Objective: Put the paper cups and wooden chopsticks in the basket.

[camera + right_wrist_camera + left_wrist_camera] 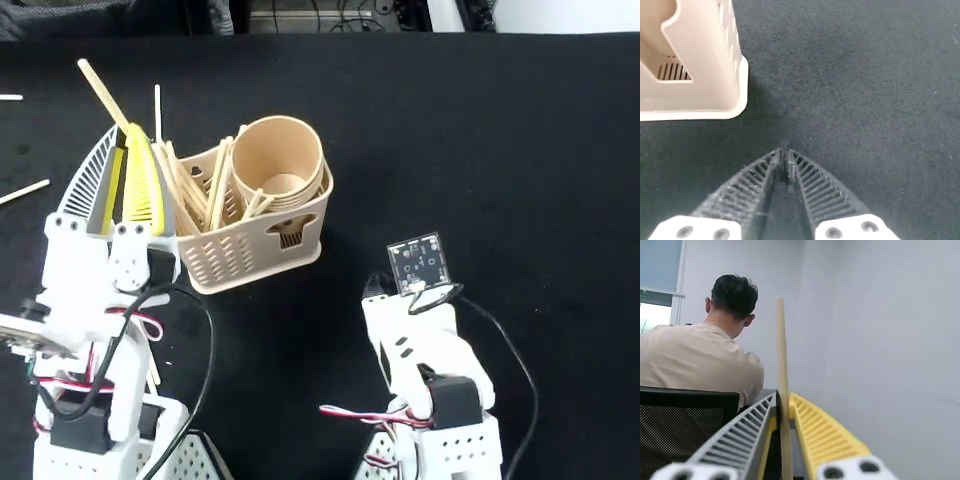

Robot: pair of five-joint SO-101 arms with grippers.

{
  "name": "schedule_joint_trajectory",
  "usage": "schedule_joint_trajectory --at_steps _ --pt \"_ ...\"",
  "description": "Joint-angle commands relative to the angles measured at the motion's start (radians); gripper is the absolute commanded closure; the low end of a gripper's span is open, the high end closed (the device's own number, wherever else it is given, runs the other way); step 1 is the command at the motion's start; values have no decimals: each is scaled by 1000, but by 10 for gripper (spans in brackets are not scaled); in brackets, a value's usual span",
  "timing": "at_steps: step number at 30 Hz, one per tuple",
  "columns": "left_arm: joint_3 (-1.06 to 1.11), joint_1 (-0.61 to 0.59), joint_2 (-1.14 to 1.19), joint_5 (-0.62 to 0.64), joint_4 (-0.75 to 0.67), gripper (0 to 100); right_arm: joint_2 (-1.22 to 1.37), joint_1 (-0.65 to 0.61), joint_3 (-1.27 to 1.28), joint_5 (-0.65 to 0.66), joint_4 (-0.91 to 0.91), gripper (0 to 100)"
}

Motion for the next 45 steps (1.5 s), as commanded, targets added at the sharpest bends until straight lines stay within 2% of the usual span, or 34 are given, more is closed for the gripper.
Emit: schedule_joint_trajectory --at_steps 1,6,10,17,22,27,34,37,40,43,45 --pt "47 2 -2 6 -6 971 -88 5 -2 2 -5 985" --pt "19 1 -2 -3 -29 971 -88 5 -2 2 -5 985" --pt "-73 -64 25 -3 -78 971 -88 5 -2 2 -5 985" --pt "-87 -139 230 6 -86 971 -88 5 -2 2 -5 985" --pt "-41 -133 310 8 -207 972 -88 5 -2 2 -5 985" --pt "-1 -134 370 64 -304 972 -88 5 -2 2 -5 985" --pt "-21 -143 414 75 -308 972 -88 5 -7 2 -3 985" --pt "-33 -143 359 69 -204 971 -88 5 -54 2 26 984" --pt "-64 -143 245 69 -48 971 -88 -5 -156 60 107 984" --pt "-101 -177 78 68 130 971 -87 -115 -232 91 193 962" --pt "-110 -209 -41 68 245 971 -85 -212 -265 92 244 899"
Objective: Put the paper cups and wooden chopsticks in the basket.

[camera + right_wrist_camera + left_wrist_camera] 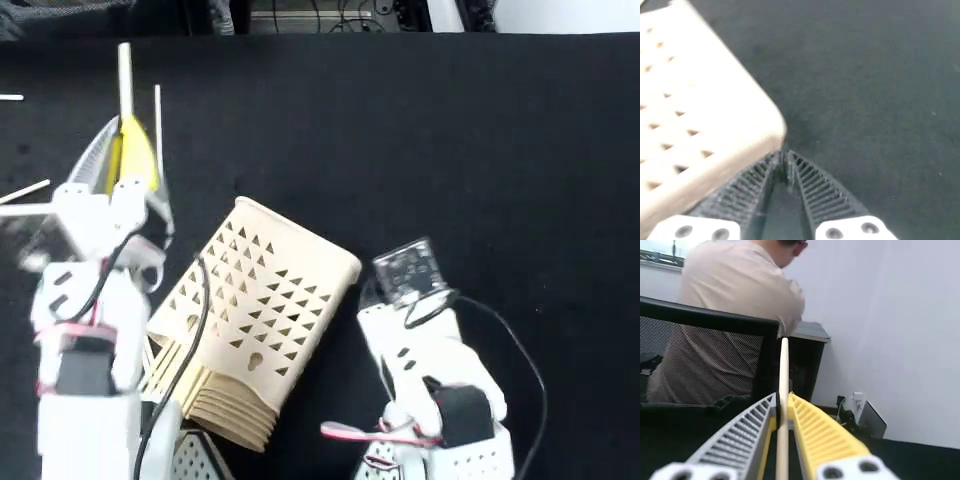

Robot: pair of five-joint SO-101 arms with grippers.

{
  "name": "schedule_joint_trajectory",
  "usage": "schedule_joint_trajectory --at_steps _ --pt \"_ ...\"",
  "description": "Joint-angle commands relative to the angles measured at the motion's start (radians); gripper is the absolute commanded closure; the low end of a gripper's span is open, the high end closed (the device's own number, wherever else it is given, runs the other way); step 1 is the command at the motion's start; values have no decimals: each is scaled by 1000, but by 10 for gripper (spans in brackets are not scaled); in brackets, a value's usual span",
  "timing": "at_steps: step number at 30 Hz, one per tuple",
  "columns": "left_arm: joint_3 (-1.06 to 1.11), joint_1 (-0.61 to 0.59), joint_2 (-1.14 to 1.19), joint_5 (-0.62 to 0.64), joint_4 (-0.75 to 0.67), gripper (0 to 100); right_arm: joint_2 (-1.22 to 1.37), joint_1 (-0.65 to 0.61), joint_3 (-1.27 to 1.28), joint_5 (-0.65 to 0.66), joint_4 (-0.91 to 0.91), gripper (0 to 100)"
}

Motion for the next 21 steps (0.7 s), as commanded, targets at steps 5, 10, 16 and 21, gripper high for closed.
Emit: schedule_joint_trajectory --at_steps 5,10,16,21 --pt "-42 -171 -445 2 404 971 -4 -221 -165 51 32 835" --pt "48 -272 -454 8 439 971 351 -245 -355 132 21 832" --pt "96 -331 -448 5 440 971 854 -253 -627 149 38 835" --pt "110 -429 -448 8 443 971 1070 -417 -725 149 123 833"
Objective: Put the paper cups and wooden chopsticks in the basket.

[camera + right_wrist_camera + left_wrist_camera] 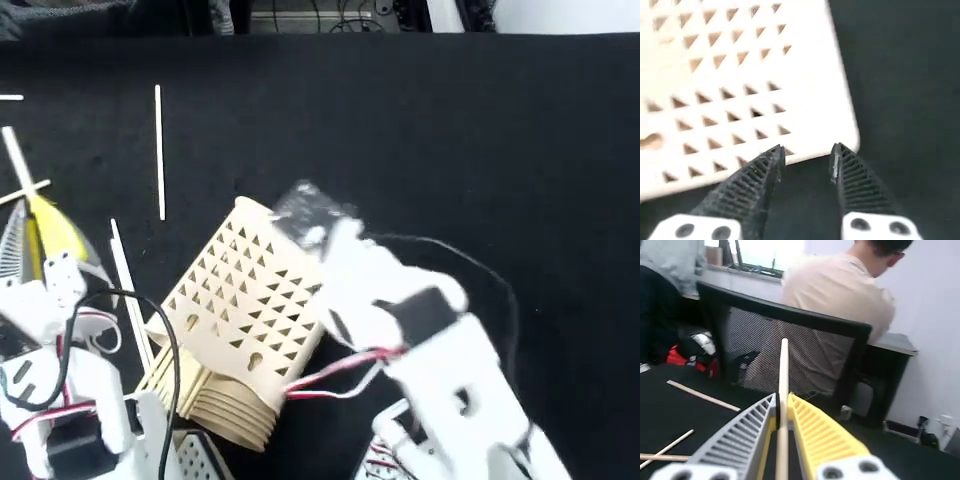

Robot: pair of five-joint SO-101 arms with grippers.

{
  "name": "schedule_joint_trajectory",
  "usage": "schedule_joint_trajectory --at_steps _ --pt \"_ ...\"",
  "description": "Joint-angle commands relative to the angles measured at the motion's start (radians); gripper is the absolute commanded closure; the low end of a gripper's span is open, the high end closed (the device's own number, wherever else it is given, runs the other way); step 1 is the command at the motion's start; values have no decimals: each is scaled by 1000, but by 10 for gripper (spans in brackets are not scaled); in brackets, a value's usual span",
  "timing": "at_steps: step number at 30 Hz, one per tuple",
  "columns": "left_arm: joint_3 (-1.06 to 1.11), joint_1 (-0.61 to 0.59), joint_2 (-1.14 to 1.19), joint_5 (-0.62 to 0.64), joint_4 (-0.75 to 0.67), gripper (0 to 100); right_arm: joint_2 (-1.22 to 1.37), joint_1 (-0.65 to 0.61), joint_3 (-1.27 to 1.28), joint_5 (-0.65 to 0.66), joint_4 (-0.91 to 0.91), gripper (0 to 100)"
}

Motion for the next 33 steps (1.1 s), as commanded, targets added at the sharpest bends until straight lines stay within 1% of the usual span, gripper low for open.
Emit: schedule_joint_trajectory --at_steps 1,3,7,9,12,14,17,19,21,26,33 --pt "5 -91 3 8 20 971 116 -155 -77 -2 29 832" --pt "2 -107 -3 8 77 971 134 -210 -79 -3 29 820" --pt "35 -113 -5 2 204 971 153 -265 -110 -3 29 743" --pt "56 -130 -5 -15 218 971 162 -327 -134 -3 43 751" --pt "74 -174 -5 -32 216 971 196 -454 -180 -8 69 754" --pt "85 -228 -5 6 227 971 234 -537 -200 -32 52 753" --pt "104 -321 -5 137 181 971 306 -612 -211 -52 -17 734" --pt "131 -369 -5 184 144 971 354 -631 -211 -55 -77 704" --pt "156 -392 -5 190 112 971 398 -632 -209 -66 -127 683" --pt "171 -394 -5 192 106 971 473 -634 -203 -66 -218 669" --pt "173 -392 -5 192 107 971 483 -635 -203 -55 -276 672"
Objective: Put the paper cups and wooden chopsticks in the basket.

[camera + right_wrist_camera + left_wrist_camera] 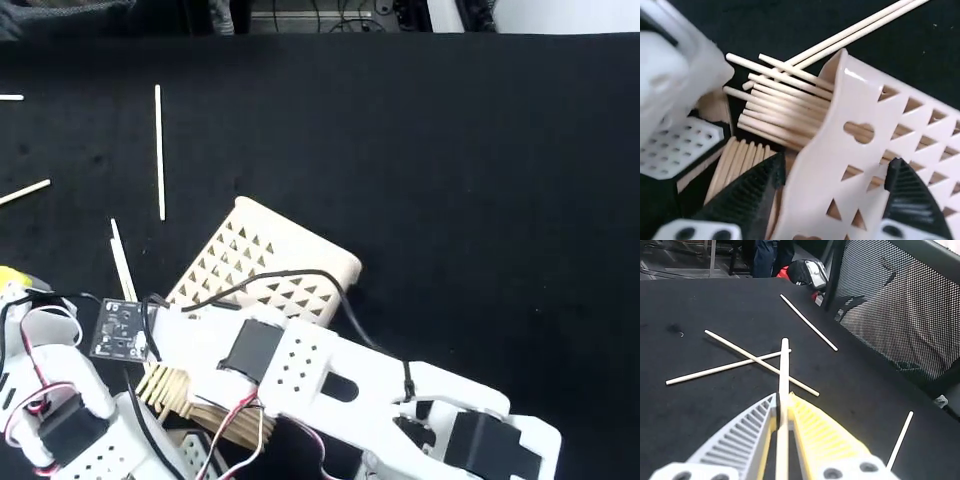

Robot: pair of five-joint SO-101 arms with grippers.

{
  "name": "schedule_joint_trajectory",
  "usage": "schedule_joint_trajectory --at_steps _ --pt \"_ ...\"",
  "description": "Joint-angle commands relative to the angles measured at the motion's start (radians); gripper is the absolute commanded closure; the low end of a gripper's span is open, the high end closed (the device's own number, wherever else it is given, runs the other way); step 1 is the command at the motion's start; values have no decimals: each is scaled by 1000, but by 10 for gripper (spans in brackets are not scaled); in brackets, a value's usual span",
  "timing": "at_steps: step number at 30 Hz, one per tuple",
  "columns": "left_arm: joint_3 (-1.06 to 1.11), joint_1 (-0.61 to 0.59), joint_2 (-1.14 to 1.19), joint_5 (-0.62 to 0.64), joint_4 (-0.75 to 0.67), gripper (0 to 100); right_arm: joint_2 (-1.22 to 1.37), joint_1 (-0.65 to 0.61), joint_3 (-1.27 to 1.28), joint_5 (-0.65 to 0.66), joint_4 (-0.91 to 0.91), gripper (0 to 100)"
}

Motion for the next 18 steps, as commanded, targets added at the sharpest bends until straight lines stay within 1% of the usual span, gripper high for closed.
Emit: schedule_joint_trajectory --at_steps 1,4,7,10,12,13,18 --pt "-4 12 -3 9 -25 971 2 -9 -44 21 -38 672" --pt "10 53 -3 5 -23 971 4 25 -5 77 -92 674" --pt "12 54 -3 5 -23 971 4 89 67 138 -175 696" --pt "12 54 -3 5 -25 971 -2 155 125 178 -239 799" --pt "13 54 -3 5 -25 971 -2 195 142 201 -250 873" --pt "13 54 -3 5 -25 971 -2 215 147 210 -252 893" --pt "15 56 -3 5 -25 971 -19 288 160 252 -253 882"
